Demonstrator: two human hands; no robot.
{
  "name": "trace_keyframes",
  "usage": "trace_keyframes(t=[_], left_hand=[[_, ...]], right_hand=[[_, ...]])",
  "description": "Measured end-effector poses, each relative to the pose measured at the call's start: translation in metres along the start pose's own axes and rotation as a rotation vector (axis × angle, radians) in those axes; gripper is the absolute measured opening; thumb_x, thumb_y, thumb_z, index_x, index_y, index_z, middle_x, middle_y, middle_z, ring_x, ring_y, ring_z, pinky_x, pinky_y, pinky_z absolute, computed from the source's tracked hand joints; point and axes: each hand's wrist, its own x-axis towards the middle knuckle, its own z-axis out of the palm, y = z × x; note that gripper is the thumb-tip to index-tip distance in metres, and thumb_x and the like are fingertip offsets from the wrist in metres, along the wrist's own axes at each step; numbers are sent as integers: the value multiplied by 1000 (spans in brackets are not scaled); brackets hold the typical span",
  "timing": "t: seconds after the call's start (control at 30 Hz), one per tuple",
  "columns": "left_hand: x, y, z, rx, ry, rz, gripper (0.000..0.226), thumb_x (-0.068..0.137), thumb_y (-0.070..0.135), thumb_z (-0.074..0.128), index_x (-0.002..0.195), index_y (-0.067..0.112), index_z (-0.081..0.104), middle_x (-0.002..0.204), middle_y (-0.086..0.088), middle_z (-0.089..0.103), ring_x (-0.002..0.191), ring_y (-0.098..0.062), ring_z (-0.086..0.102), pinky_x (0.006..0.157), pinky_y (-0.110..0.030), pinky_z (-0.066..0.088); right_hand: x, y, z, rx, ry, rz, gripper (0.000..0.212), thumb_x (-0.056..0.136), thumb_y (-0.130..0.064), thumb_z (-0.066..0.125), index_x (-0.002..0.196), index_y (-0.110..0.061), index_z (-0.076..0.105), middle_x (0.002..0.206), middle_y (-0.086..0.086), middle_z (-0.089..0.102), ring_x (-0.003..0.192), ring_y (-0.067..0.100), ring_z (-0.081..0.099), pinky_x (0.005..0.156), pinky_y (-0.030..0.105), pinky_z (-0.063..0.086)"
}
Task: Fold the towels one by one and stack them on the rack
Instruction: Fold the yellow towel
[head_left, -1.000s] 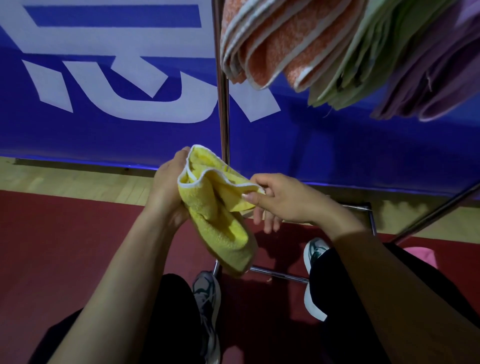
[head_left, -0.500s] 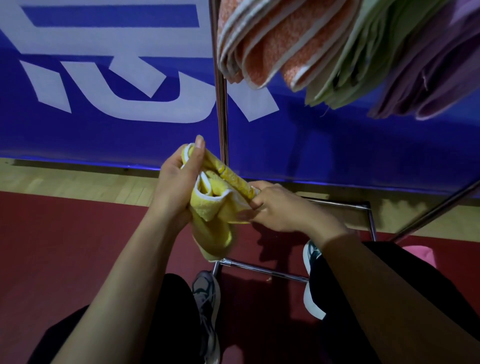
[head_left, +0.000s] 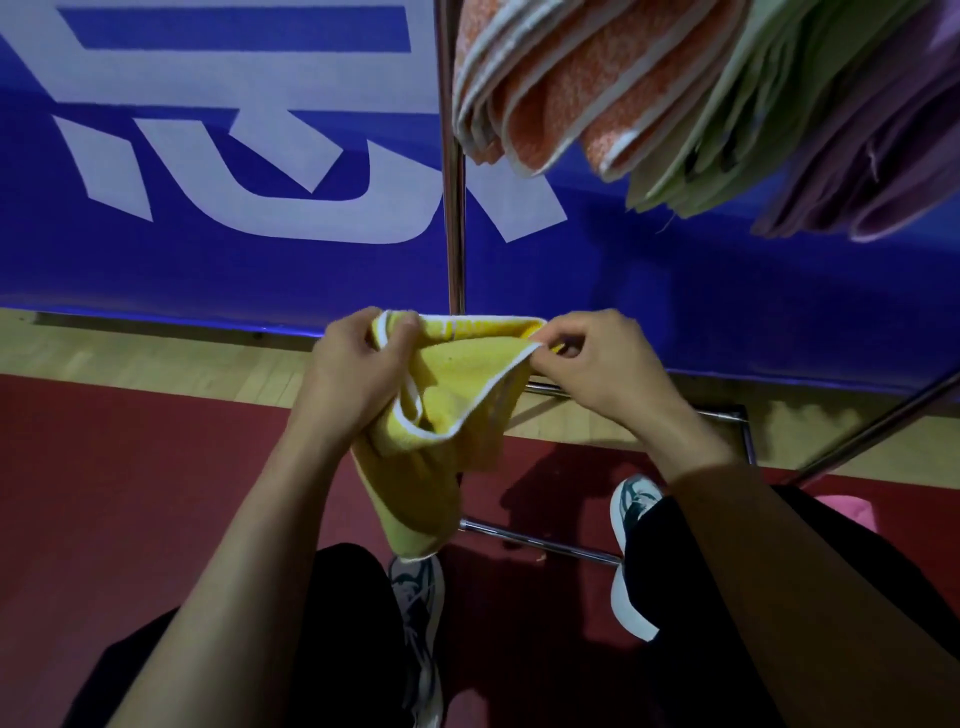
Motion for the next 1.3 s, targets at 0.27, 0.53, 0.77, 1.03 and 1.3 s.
trace_keyframes(t=[0.27, 0.53, 0.77, 1.03, 1.3], left_hand=[[-1, -8, -4, 464, -452, -162, 35, 96, 47, 65, 78, 18, 61, 72, -1, 62, 70, -21, 59, 60, -32, 40], [-3, -9, 6, 275, -487, -82, 44, 89, 60, 70, 96, 19, 54, 89, 2, 64, 78, -13, 62, 68, -37, 52], [-15, 16, 21, -40, -439, 302, 26, 107, 36, 57, 92, 19, 71, 82, -3, 73, 80, -22, 71, 76, -49, 57], [-13, 9, 27, -5, -322, 406, 12, 107, 32, 57, 104, 27, 67, 74, -2, 65, 67, -20, 64, 64, -46, 54], [-18, 9, 30, 130, -377, 505, 20, 105, 20, 55, 116, 30, 68, 86, 10, 69, 78, -9, 65, 70, -37, 54]], right_hand=[[-4, -10, 0, 322, 22, 21, 8, 89, -30, 79, 93, -25, 74, 86, -10, 76, 75, -3, 67, 68, 12, 49], [-15, -20, 9, 153, -124, -173, 3, 96, -30, 68, 98, -28, 69, 78, -21, 66, 72, -1, 62, 64, 12, 43], [-14, -20, 5, 148, -115, -209, 4, 98, -29, 65, 97, -27, 69, 82, -14, 68, 76, 1, 63, 64, 14, 44], [-10, -9, -6, 106, -138, -105, 10, 91, -34, 75, 87, -26, 69, 82, -9, 72, 78, 6, 69, 70, 28, 57], [-9, -4, -6, -22, -166, -57, 15, 86, -38, 79, 82, -30, 67, 80, -10, 73, 77, 6, 69, 73, 38, 60]])
